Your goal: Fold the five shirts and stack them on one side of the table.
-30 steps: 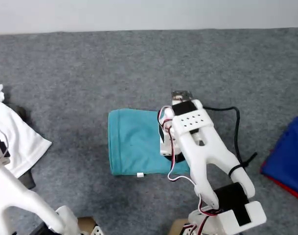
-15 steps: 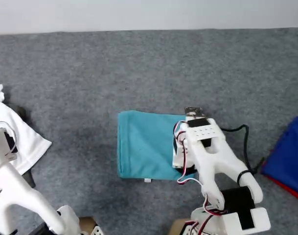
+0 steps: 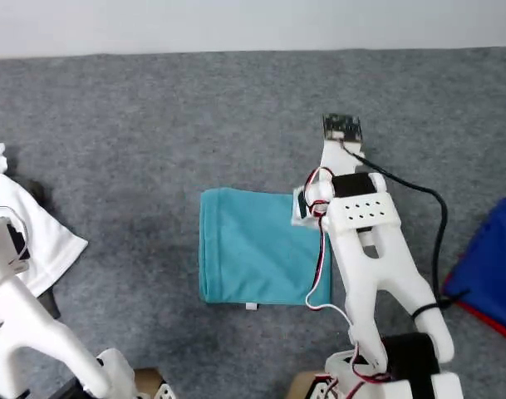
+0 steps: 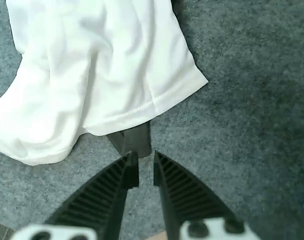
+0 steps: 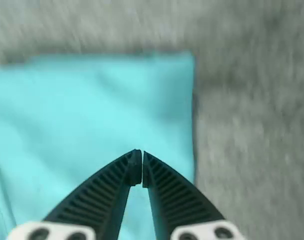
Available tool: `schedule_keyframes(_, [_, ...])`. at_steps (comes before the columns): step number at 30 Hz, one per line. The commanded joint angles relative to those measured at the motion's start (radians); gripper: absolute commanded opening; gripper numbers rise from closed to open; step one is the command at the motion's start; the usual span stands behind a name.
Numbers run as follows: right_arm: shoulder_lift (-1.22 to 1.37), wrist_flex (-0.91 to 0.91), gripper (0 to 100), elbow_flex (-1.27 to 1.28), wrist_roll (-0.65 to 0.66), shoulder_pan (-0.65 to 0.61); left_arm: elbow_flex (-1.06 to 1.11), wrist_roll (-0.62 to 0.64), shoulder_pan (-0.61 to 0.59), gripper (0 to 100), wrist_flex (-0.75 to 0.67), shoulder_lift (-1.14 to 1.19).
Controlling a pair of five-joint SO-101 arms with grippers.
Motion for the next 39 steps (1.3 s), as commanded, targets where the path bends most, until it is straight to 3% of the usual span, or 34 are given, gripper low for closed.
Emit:
schedule_keyframes(1, [0.088, -0.127, 0.9, -0.043, 0.009, 0.007, -0.030, 0.009, 0.008, 6, 0.025, -0.023])
schedule_keyframes(9, [0.421, -0.220, 0.9, -0.199, 0.009, 0.061, -0.030, 0.009, 0.008, 6, 0.025, -0.023])
schedule_keyframes(16, [0.424, 0.041, 0.9, -0.446, 0.009, 0.082, -0.030, 0.009, 0.002, 6, 0.025, -0.029])
schedule_keyframes(25, [0.351, 0.226, 0.9, -0.514, 0.005, -0.125, -0.010, 0.009, 0.003, 6, 0.025, -0.031])
schedule_keyframes(32, [0.355, 0.154, 0.9, -0.517, 0.008, -0.291, 0.099, 0.005, 0.000, 6, 0.020, -0.031])
schedule_keyframes(39, [0.407, -0.101, 0.9, -0.512, 0.089, -0.366, 0.093, 0.003, 0.000, 6, 0.018, -0.032])
